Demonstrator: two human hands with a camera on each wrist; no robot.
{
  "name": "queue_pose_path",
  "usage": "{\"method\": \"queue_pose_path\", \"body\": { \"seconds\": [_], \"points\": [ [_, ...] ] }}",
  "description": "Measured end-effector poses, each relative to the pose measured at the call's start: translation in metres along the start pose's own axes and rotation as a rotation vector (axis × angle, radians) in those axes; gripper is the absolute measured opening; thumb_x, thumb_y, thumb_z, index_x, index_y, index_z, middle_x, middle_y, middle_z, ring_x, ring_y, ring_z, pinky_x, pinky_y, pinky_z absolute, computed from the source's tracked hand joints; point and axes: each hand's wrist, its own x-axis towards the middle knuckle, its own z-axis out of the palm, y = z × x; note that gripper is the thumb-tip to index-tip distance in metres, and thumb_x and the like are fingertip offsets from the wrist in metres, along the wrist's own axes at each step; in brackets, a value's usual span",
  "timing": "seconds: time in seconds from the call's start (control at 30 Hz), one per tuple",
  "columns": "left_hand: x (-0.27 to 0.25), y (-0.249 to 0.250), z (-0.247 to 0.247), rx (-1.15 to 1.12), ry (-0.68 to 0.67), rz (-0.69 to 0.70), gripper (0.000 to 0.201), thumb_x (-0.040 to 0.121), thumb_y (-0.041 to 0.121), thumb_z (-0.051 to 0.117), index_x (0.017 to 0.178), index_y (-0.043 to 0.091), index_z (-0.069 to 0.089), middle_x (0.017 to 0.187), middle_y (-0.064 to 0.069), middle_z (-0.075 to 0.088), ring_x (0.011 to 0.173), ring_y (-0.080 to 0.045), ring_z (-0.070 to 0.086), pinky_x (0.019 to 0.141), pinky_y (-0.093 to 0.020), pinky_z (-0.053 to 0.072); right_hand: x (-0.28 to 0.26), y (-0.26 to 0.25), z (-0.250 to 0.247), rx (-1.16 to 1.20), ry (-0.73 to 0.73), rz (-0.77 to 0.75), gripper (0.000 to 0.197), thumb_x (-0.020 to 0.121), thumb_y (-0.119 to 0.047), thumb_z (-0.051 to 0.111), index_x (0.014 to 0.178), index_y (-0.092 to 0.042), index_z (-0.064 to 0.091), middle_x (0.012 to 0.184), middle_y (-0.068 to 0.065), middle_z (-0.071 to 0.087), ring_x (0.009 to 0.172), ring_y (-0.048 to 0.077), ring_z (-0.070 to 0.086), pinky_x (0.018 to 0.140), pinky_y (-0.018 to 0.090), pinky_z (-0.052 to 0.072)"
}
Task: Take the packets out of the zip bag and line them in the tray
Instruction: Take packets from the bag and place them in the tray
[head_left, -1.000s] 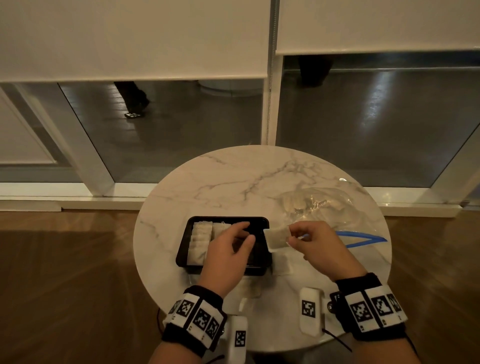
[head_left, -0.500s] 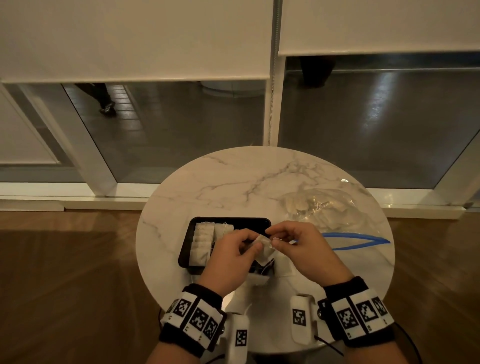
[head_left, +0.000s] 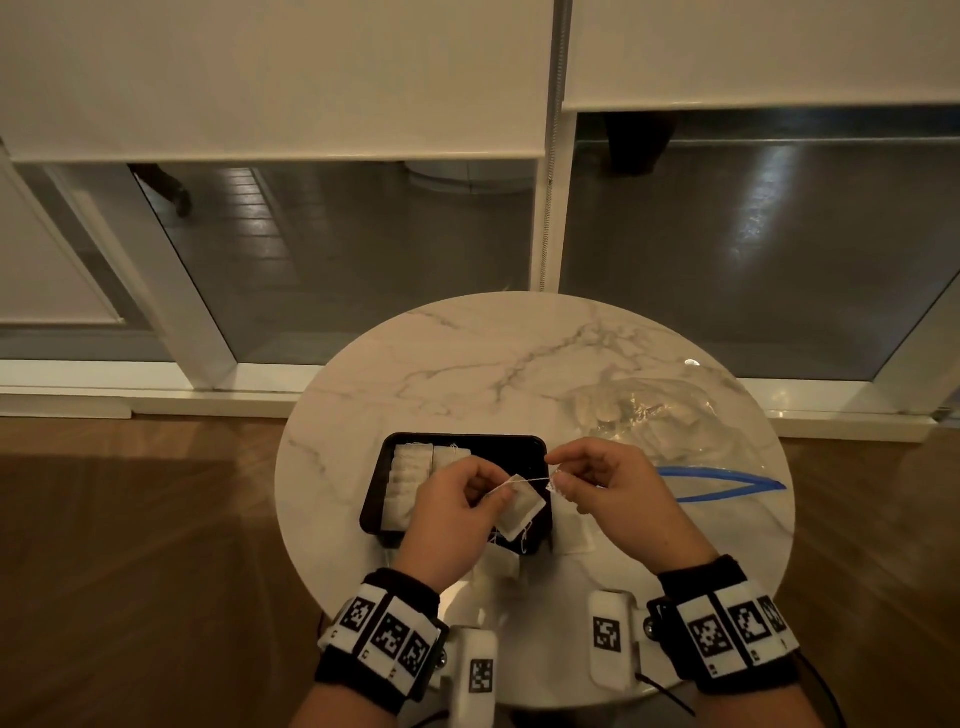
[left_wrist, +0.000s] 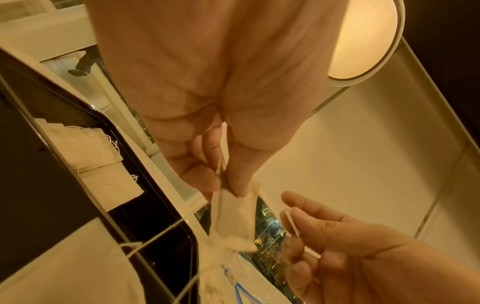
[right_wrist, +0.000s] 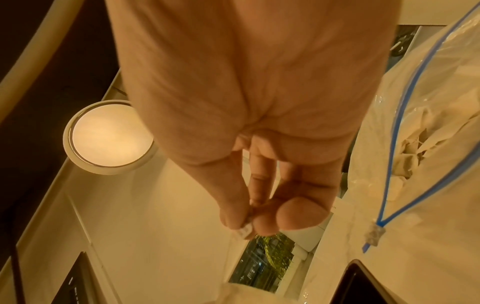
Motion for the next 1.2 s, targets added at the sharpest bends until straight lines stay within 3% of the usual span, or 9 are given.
{"method": "queue_pose_path", "body": {
  "seconds": [0.2, 0.37, 0.5, 0.6, 0.73, 0.87, 1.0, 1.2],
  "points": [
    [-0.005, -0.001, -0.005, 0.099, -0.08, -0.005, 0.026, 0.089, 0.017, 0.076, 0.112, 0.025, 0.07, 0.095, 0.01, 0.073, 0.087, 0.002, 0.067, 0.078, -0.018, 0.057, 0.004, 0.005, 0.0, 0.09, 0.189, 0.043, 0.023, 0.094, -0.003, 0.062, 0.095, -0.023, 0.072, 0.089, 0.003, 0.069, 0.071, 0.016, 0.069, 0.061, 0.026, 0.057],
    [-0.003, -0.001, -0.013, 0.055, -0.059, 0.001, 0.02, 0.09, 0.013, 0.075, 0.106, 0.023, 0.073, 0.095, 0.007, 0.075, 0.089, -0.003, 0.07, 0.082, -0.022, 0.058, 0.004, 0.005, -0.008, 0.12, 0.277, 0.043, 0.022, 0.095, -0.002, 0.059, 0.096, -0.02, 0.071, 0.084, 0.002, 0.067, 0.067, 0.011, 0.068, 0.06, 0.027, 0.053],
    [-0.002, 0.005, -0.017, -0.079, 0.026, 0.026, 0.012, 0.092, 0.008, 0.071, 0.102, 0.016, 0.073, 0.092, 0.003, 0.077, 0.088, -0.01, 0.072, 0.08, -0.025, 0.06, 0.004, 0.01, -0.019, -0.048, 0.144, 0.11, 0.026, 0.089, -0.002, 0.061, 0.09, -0.026, 0.071, 0.081, 0.005, 0.067, 0.069, 0.013, 0.063, 0.063, 0.027, 0.048],
    [-0.002, 0.006, -0.018, -0.136, 0.083, 0.024, 0.01, 0.093, 0.012, 0.07, 0.099, 0.019, 0.071, 0.092, 0.005, 0.076, 0.088, -0.006, 0.072, 0.08, -0.023, 0.059, 0.001, 0.015, -0.02, -0.167, 0.034, 0.159, 0.025, 0.088, -0.008, 0.065, 0.087, -0.031, 0.072, 0.081, 0.002, 0.07, 0.076, 0.017, 0.065, 0.072, 0.032, 0.054],
    [-0.001, 0.003, -0.014, -0.187, 0.061, -0.006, 0.01, 0.093, 0.013, 0.071, 0.102, 0.014, 0.071, 0.095, 0.0, 0.076, 0.092, -0.014, 0.073, 0.08, -0.026, 0.059, -0.002, 0.007, -0.012, -0.205, 0.044, 0.087, 0.009, 0.091, -0.028, 0.068, 0.096, -0.035, 0.071, 0.097, -0.012, 0.067, 0.092, 0.005, 0.06, 0.078, 0.02, 0.046],
    [-0.001, 0.001, -0.008, -0.202, 0.042, -0.005, 0.006, 0.092, 0.012, 0.072, 0.098, 0.013, 0.072, 0.092, -0.003, 0.076, 0.088, -0.018, 0.073, 0.076, -0.024, 0.058, -0.002, -0.002, 0.001, -0.142, -0.041, 0.017, 0.005, 0.091, -0.029, 0.069, 0.092, -0.03, 0.073, 0.091, -0.01, 0.072, 0.088, 0.007, 0.065, 0.08, 0.022, 0.052],
    [-0.002, 0.0, -0.006, -0.223, 0.045, -0.013, 0.005, 0.091, 0.01, 0.072, 0.096, 0.012, 0.072, 0.09, -0.005, 0.076, 0.086, -0.019, 0.074, 0.076, -0.027, 0.059, 0.0, 0.002, 0.013, -0.105, -0.009, 0.001, 0.01, 0.089, -0.019, 0.072, 0.081, -0.023, 0.073, 0.077, -0.005, 0.073, 0.072, 0.004, 0.066, 0.07, 0.018, 0.05],
    [0.0, -0.002, -0.006, -0.252, 0.102, -0.037, 0.007, 0.09, 0.011, 0.074, 0.094, 0.013, 0.069, 0.089, -0.008, 0.074, 0.083, -0.023, 0.073, 0.076, -0.032, 0.061, 0.0, 0.0, 0.017, -0.055, -0.04, 0.071, 0.006, 0.089, -0.015, 0.073, 0.083, -0.017, 0.075, 0.077, -0.002, 0.075, 0.073, 0.007, 0.07, 0.07, 0.02, 0.055]
  ]
}}
